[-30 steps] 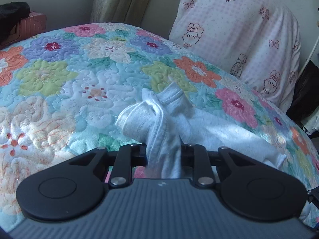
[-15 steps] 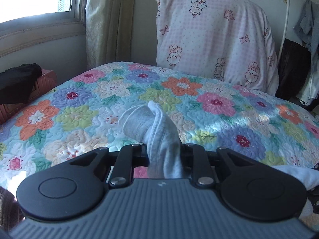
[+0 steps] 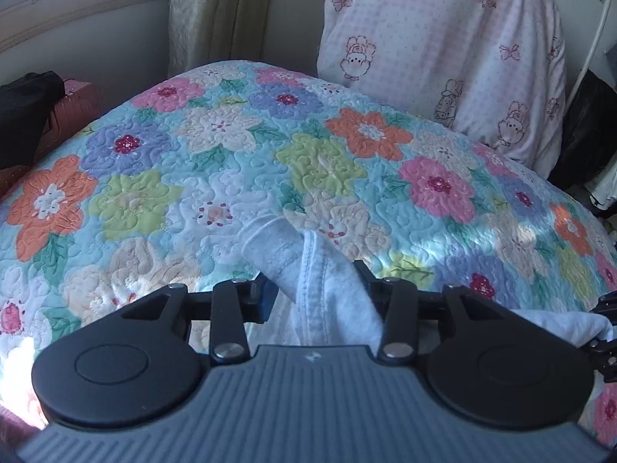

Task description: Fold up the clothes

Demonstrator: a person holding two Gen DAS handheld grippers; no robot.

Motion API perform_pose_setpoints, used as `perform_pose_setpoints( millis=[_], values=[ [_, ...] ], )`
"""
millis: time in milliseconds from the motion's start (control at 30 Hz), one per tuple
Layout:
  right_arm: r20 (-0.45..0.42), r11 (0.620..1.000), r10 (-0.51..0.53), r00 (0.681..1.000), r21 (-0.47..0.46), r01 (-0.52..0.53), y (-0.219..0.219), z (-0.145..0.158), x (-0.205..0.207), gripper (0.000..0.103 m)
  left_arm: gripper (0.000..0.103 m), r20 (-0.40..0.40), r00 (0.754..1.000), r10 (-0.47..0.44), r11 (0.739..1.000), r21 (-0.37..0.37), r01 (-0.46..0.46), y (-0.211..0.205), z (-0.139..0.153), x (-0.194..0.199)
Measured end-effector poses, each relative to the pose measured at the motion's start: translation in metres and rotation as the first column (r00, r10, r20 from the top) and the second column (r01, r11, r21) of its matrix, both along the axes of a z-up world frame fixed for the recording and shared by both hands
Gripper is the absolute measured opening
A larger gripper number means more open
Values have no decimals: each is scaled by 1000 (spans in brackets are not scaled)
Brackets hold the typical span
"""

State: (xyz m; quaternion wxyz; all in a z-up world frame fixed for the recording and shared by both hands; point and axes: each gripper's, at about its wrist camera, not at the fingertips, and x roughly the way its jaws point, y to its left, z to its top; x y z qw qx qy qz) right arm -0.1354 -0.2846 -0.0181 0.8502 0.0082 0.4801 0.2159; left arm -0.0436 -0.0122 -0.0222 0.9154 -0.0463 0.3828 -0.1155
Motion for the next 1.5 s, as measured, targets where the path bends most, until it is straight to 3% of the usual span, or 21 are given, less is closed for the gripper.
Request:
perform_pose_setpoints(
  millis=[100, 200, 233, 333, 467, 533, 667, 800, 933, 1000, 1033, 1067, 1100, 1133, 1167, 1200, 1233, 1300, 1367, 1433, 1500],
  values=[
    [-90, 974, -213, 973, 55, 219, -47, -46, 58, 45, 56, 64, 996, 58, 995, 79, -63, -8, -34, 24],
    [-188, 892, -400, 897, 143, 428, -88, -89, 88, 46, 65, 122, 989, 79, 994, 64, -87, 3, -50, 14],
    [-169, 888, -404, 899, 162, 430, -90, -93, 82, 47, 73, 124, 989, 75, 996, 45, -82, 9, -56, 10],
    [-120, 864, -434, 893, 225, 450, -100, -102, 67, 56, 73, 66, 997, 46, 999, 14, -47, 20, -66, 19],
    [-106, 785, -522, 846, 330, 525, -129, -101, 50, 60, 73, 7, 1000, 11, 999, -45, -11, 27, -72, 30],
    [-96, 749, -560, 823, 365, 553, -144, -97, 41, 60, 73, -77, 997, 12, 995, -97, -19, 30, -77, 33],
    [58, 811, -565, 823, 221, 541, -134, -91, 1, 66, 73, -274, 962, -16, 972, -230, -50, 38, -90, 31],
    [12, 803, -541, 841, 304, 512, -126, -106, -42, 68, 73, -273, 962, -9, 994, -107, -21, 28, -100, 27],
    [-54, 821, -486, 872, 313, 477, -105, -125, -60, 69, 95, -251, 968, -1, 984, -174, -44, 28, -109, 30],
    [-76, 816, -436, 896, 387, 430, -91, -137, -64, 72, 97, -230, 973, -1, 975, -216, -50, 25, -112, 30],
    [-84, 807, -400, 913, 439, 394, -86, -144, -64, 73, 88, -214, 977, -16, 975, -218, -32, 22, -112, 29],
    [-88, 796, -369, 925, 484, 363, -80, -150, -63, 73, 61, -201, 979, -33, 976, -216, -11, 18, -111, 27],
    [-82, 787, -390, 917, 487, 378, -78, -152, -61, 72, 49, -193, 980, -50, 978, -209, 9, 15, -109, 25],
    [-76, 779, -410, 909, 490, 392, -75, -154, -59, 62, 27, -181, 982, -55, 980, -199, 18, 12, -106, 22],
    [-73, 771, -425, 902, 494, 403, -75, -153, -56, 50, 15, -158, 986, -51, 983, -181, 22, 9, -102, 17],
    [-83, 765, -443, 893, 485, 424, -76, -152, -52, 24, 14, -128, 991, -44, 989, -149, 25, 6, -97, 12],
    [-87, 766, -446, 891, 478, 430, -77, -148, -49, 20, 13, -86, 996, -34, 995, -99, 25, 3, -89, 5],
    [-16, 796, -452, 892, 443, 412, -72, -130, -52, 14, 11, -51, 998, -33, 995, -99, 27, 5, -72, -2],
    [36, 802, -436, 899, 468, 370, -71, -109, -61, 13, 10, -69, 997, -37, 984, -176, 24, 15, -60, -7],
    [54, 783, -430, 901, 519, 342, -75, -95, -72, 12, 10, -101, 994, -41, 967, -254, 14, 24, -50, -15],
    [48, 769, -443, 895, 533, 352, -81, -92, -84, 12, 10, -118, 992, -55, 974, -223, 27, 24, -52, -29]
  ],
)
